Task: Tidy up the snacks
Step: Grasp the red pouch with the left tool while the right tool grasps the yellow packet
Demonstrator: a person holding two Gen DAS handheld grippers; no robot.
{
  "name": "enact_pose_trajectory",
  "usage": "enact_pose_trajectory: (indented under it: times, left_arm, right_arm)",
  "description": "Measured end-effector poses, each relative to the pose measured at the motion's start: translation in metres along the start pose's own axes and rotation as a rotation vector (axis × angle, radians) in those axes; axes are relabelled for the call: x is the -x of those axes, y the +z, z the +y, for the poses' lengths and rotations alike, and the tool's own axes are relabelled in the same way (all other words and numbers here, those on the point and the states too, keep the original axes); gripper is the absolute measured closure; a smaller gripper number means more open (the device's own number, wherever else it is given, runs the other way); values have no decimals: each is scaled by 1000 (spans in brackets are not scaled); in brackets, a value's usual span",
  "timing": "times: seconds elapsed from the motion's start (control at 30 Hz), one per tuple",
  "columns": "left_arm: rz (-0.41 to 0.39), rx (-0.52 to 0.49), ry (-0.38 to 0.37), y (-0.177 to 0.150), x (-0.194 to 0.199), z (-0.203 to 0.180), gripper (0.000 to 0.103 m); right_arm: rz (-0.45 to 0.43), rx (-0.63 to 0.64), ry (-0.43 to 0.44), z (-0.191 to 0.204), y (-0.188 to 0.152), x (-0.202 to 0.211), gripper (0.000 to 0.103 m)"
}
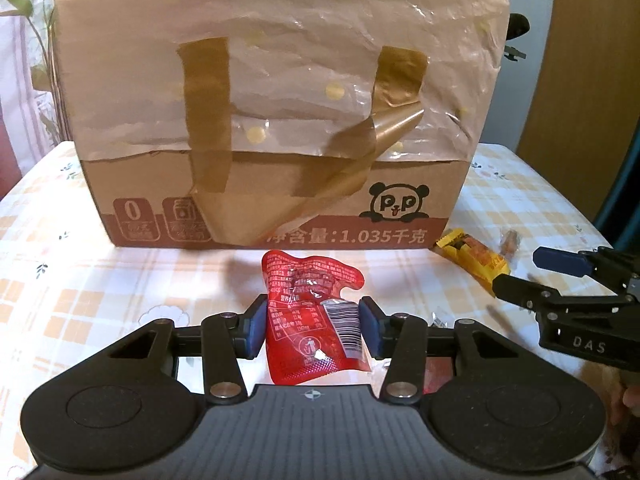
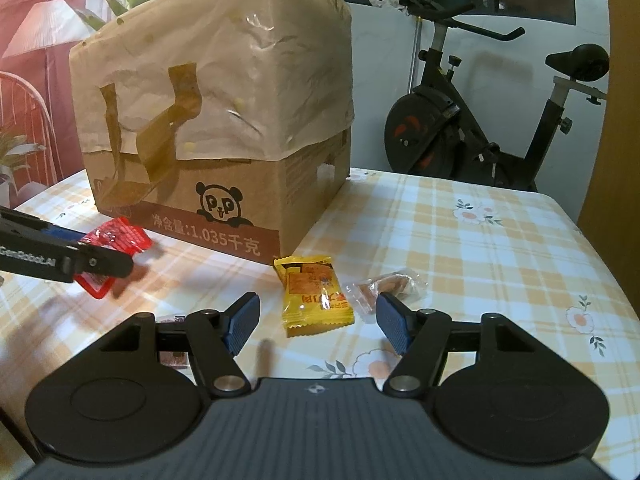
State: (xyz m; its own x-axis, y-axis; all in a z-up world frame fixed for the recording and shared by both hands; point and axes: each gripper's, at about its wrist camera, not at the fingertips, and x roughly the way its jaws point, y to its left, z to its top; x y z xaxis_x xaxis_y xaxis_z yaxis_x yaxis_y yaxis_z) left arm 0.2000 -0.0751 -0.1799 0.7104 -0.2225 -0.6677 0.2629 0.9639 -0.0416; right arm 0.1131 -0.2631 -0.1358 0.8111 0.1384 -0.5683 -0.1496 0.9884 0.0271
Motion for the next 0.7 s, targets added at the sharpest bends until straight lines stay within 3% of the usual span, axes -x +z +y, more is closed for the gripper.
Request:
enact_pose_trajectory:
  times: [0.37,0.57,0.7]
  left_arm:
    - [-5,25,-14,-3,17,14,53]
    - [-10,39,-27,-5,22,17,53]
    - [-18,56,-23,-4,24,21,53]
  right_arm:
    - [-47,-26,20,-4,-1,8,36]
    - [45,48,79,5,9,-4,41]
    - [53,69,100,9,22,-12,41]
